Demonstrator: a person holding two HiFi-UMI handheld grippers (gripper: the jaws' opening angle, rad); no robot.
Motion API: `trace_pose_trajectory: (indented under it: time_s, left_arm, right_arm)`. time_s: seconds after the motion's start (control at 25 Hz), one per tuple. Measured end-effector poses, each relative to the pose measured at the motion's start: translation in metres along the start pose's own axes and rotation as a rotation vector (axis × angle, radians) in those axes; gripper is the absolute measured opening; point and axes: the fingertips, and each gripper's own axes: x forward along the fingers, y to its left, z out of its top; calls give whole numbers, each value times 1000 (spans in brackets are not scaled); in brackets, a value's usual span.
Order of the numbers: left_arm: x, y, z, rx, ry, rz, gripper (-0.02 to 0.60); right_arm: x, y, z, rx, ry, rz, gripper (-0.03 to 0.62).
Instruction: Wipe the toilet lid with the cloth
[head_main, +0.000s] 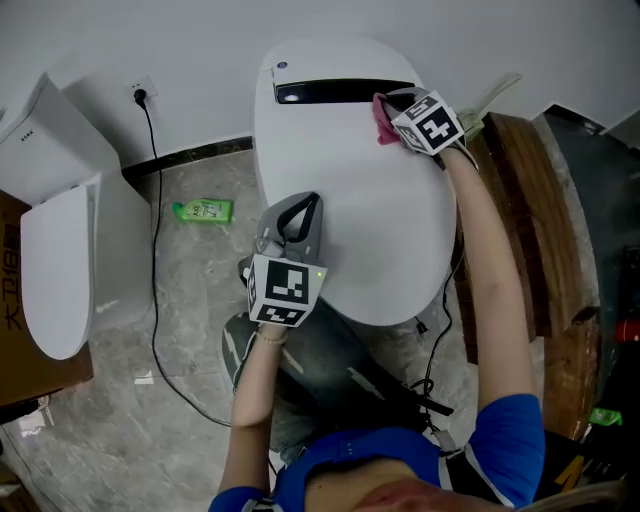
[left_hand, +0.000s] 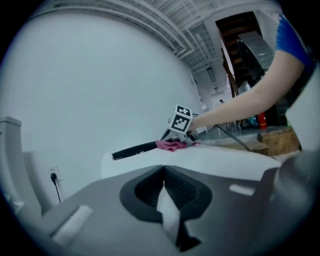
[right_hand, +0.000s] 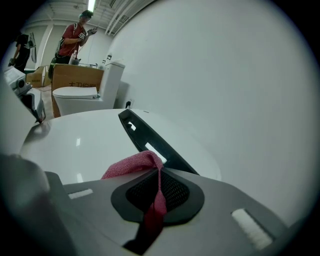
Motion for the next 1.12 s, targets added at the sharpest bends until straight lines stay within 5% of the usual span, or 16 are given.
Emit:
trace_pose_trajectory:
  time_s: [0.32,0.64,0.8,0.92,1.12]
  left_arm:
    - [-1,-9,14,-56,-85,-91,3]
    - [2,-20,6,89,-37,-67,2]
    - [5,-31,7,69,-5,-110,2]
    - [8,-38,12,30,24,-138,2]
    - [12,-34,25,40,44,-80,2]
  right_arm:
    - [1,-1,-2,19,25,-51,-2]
    - [3,1,1,48,118,-88,-5]
    - [0,1,0,35,102,-144,-6]
    - [2,3,-2,0,93,-123,-6]
    - [-1,-3,1,-38,54,-13,6]
